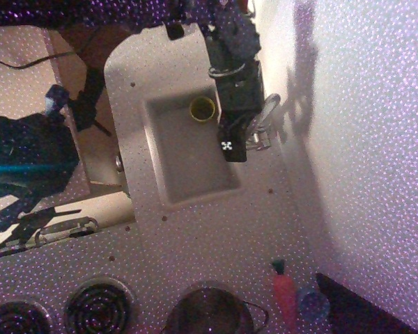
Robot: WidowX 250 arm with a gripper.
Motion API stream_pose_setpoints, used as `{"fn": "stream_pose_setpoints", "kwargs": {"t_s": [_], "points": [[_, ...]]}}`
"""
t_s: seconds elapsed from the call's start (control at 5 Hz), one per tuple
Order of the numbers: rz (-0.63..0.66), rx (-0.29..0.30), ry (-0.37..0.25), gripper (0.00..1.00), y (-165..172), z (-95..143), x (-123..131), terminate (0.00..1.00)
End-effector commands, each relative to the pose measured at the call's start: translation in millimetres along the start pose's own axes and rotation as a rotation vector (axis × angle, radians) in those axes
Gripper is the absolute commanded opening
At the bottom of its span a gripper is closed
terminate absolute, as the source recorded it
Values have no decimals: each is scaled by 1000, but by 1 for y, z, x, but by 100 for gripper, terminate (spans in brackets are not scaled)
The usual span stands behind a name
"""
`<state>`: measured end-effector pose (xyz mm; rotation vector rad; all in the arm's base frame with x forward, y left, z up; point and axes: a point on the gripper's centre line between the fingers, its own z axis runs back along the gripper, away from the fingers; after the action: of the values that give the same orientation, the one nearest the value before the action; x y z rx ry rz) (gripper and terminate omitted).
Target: Turn faucet right
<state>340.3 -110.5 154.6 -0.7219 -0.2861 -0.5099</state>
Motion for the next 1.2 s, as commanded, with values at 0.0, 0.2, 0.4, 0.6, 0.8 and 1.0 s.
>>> {"fn": "stream_pose_setpoints", "kwargs": {"t_s": [0.0, 0.2, 0.4, 0.6, 0.8, 1.0], "points": [[62, -75, -28, 100, 6, 17, 8, 0], [112, -284, 6, 100, 8, 14, 16, 0], [-41, -517, -99, 100, -8, 20, 52, 0], [-34, -676, -135, 100, -29, 20, 110, 0], [-54, -715, -179, 100, -53, 23, 118, 0], [-11, -691, -189, 100, -51, 18, 102, 0]]}}
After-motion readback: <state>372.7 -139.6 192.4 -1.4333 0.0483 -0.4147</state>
